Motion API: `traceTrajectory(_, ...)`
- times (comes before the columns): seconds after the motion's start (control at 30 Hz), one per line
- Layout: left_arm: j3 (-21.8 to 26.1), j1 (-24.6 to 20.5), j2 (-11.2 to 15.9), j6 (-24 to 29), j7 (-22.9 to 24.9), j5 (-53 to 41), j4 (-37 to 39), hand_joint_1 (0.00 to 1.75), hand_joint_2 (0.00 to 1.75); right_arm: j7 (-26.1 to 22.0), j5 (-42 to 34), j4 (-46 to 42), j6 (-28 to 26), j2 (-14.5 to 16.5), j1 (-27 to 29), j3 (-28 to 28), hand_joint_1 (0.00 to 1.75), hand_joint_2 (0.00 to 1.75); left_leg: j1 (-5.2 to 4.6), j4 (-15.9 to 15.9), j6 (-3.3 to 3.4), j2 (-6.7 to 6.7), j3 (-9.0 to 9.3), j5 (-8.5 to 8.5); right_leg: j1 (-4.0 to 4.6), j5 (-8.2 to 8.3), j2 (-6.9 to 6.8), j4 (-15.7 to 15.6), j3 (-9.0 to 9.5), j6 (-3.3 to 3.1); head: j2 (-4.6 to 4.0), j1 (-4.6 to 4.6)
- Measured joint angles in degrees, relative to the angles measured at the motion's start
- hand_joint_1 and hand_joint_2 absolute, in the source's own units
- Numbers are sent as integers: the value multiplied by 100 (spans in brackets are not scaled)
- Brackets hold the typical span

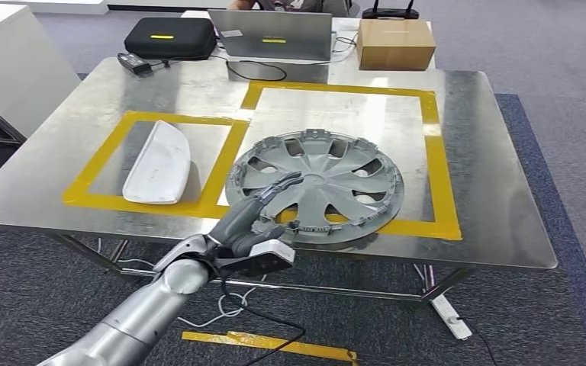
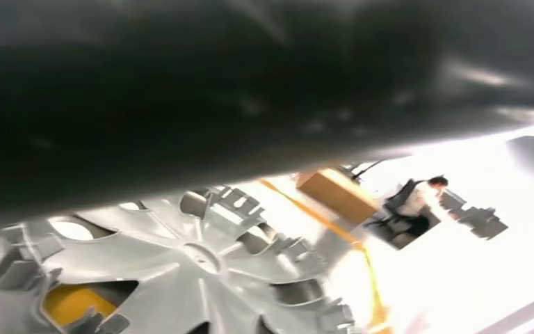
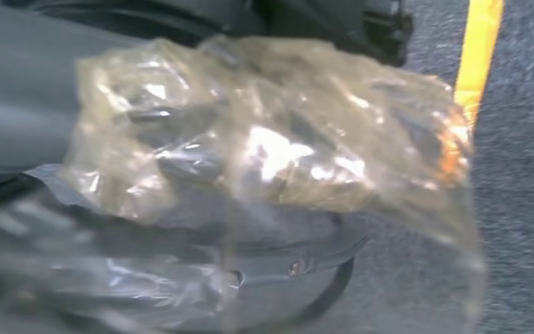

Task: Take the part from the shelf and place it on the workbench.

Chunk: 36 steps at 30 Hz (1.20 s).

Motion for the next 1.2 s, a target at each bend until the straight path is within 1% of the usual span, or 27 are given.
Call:
traceTrajectory(0.13,115,859,337,-41,-434,483,-1167,0,0,101,-64,-28,-63,2,101,-30,0,0,3,-1,-8,8,0,-10,2,-10,10,0,-4,-5,0,-1)
traceTrajectory(0.27,368,1575,639,18,-693,732,-2057,0,0,204,-89,-93,-103,17,162,-83,0,0,5,-1,-13,9,0,-14,4,-17,9,0,-7,-5,0,0)
traceTrajectory(0.47,864,2304,866,130,-947,1030,-2792,0,0,297,-84,-218,-106,74,192,-133,0,0,6,-1,-14,10,1,-15,5,-19,13,0,-5,-6,0,1)
traceTrajectory(0.6,1127,2575,961,137,-1012,1142,-3041,0,0,310,-83,-285,-105,110,195,-180,0,0,4,-1,-13,8,1,-15,3,-18,5,-1,-1,-5,0,1)
traceTrajectory(0.7,1320,2770,975,166,-1063,1383,-3128,0,0,337,-84,-357,-85,151,199,-215,0,0,-1,0,-11,9,0,-22,-4,-16,12,-1,3,-2,0,1)
traceTrajectory(0.8,1661,3024,948,198,-1194,1688,-3141,0,0,395,-88,-503,27,234,225,-293,0,0,-7,6,-1,10,3,-31,-11,-16,14,-2,3,1,0,0)
traceTrajectory(0.9,2139,3259,818,84,-1271,1990,-3114,0,0,455,-85,-734,228,354,266,-402,0,0,-10,24,16,10,3,-43,-14,-20,13,-2,4,8,0,-2)
traceTrajectory(1.0,2725,3403,566,-218,-1273,2230,-2966,0,0,517,-46,-1028,460,510,302,-538,0,0,-14,50,46,10,-3,-62,-18,-25,12,-2,13,30,0,-1)
traceTrajectory(1.1,3341,3441,255,-522,-1281,2191,-2668,0,0,556,23,-1274,601,650,322,-670,0,0,-30,57,88,9,-5,-62,-33,-11,10,-19,34,81,0,-2)
traceTrajectory(1.13,3521,3442,155,-602,-1286,2136,-2570,0,0,563,38,-1334,619,679,324,-707,0,0,-19,22,107,12,4,-35,-31,-11,12,-22,33,100,0,-2)
traceTrajectory(1.17,3687,3439,63,-662,-1288,2085,-2490,0,0,567,48,-1381,628,697,329,-738,0,0,-3,-19,129,20,17,-4,-26,-53,15,9,12,118,0,-1)
traceTrajectory(1.2,3824,3430,-17,-721,-1288,2042,-2406,0,0,569,51,-1419,634,711,335,-766,0,0,17,-60,154,28,25,30,-19,-169,21,136,-48,132,0,6)
